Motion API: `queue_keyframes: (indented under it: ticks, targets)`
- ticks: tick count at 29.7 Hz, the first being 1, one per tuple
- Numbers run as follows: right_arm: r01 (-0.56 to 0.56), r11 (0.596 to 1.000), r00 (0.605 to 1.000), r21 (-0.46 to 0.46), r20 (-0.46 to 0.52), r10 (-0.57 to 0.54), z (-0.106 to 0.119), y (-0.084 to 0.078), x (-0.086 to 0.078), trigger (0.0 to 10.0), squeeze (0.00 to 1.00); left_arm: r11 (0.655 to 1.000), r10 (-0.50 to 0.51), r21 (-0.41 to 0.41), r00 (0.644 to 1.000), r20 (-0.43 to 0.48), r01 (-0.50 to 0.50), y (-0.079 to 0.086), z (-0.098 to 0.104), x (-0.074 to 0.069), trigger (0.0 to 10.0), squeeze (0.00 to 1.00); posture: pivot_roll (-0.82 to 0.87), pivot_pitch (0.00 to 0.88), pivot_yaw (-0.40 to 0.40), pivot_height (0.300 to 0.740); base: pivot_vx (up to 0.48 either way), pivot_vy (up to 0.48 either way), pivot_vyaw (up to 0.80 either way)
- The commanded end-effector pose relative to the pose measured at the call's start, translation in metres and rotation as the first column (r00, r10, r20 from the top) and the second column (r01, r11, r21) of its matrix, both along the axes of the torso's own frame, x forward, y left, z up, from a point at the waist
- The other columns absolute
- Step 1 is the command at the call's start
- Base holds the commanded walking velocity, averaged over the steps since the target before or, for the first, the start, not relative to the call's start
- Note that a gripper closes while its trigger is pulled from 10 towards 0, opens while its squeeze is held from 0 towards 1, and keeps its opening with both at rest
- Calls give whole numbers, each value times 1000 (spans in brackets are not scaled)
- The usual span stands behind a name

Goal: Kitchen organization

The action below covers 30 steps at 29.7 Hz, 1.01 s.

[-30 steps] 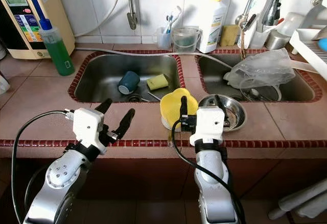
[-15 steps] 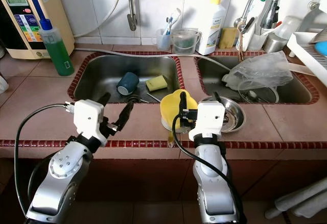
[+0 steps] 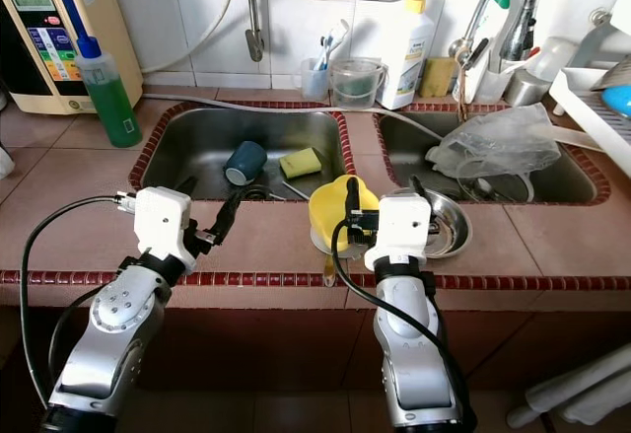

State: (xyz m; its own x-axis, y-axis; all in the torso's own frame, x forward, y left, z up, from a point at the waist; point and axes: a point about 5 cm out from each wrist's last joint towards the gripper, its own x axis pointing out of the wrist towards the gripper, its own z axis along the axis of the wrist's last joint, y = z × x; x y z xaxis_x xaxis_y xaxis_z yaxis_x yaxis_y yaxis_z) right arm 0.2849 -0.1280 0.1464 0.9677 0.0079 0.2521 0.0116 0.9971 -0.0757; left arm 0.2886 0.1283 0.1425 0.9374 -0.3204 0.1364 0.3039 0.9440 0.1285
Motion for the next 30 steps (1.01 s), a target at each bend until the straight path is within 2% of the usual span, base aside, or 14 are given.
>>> queue_keyframes:
  ticks: [1, 3, 5, 7, 8, 11, 13, 15, 20, 23, 30]
  targets:
    - [-8, 1000, 1000, -14, 4, 8, 1, 0, 2, 10000, 0, 999, -53, 14, 999, 10, 53, -2, 0, -1, 10000, 0, -61, 0, -6, 740, 0, 0, 0]
    - [-9, 1000, 1000, -20, 3, 9, 0, -1, 3, 10000, 0, 991, -122, 64, 992, 30, 120, -8, -2, -10, 10000, 0, -60, 0, -6, 740, 0, 0, 0]
    - [-7, 1000, 1000, -26, 3, 8, 0, -2, 3, 10000, 0, 981, -185, 72, 982, 32, 182, -13, -6, -20, 10000, 0, -62, 0, -7, 740, 0, 0, 0]
    - [-8, 1000, 1000, -27, 3, 8, 0, -2, 3, 10000, 0, 978, -200, 75, 979, 33, 197, -13, -7, -23, 10000, 0, -62, 0, -7, 740, 0, 0, 0]
    - [-9, 999, 1000, -33, 5, 10, 0, -4, 2, 10000, 0, 968, -244, 71, 969, 39, 241, -14, -7, -33, 10000, 0, -69, 0, -3, 740, 0, 0, 0]
    - [-7, 999, 1000, -35, 2, 7, -1, -8, 1, 10000, 0, 953, -297, 72, 954, 42, 294, -15, -5, -44, 10000, 0, -64, 0, 1, 740, 0, 0, 0]
    - [-7, 999, 1000, -33, -9, 7, -3, -9, 1, 10000, 0, 946, -317, 73, 948, 10, 316, -16, -11, -47, 10000, 0, -63, 0, 2, 740, 0, 0, 0]
    - [-7, 999, 1000, -34, -8, 7, -2, -9, 2, 10000, 0, 931, -351, 108, 936, 6, 348, -18, -15, -51, 10000, 0, -68, 3, 4, 740, 0, 0, 0]
    - [-5, 1000, 1000, 1, -17, 5, 1, -11, 4, 10000, 0, 891, -438, 151, 899, 30, 429, -22, -6, -58, 10000, 0, -63, 23, 7, 740, 0, 0, 0]
    - [17, 996, 998, 93, -55, -12, -1, -14, 9, 10000, 0, 887, -448, 141, 893, 34, 439, -20, -1, -56, 10000, 0, -65, 29, 13, 740, 0, 0, 0]
    - [19, 986, 995, 167, -98, -3, -1, -11, 21, 10000, 0, 872, -482, 126, 875, 53, 473, -27, 6, -63, 10000, 0, -58, 56, 12, 740, 0, 0, 0]
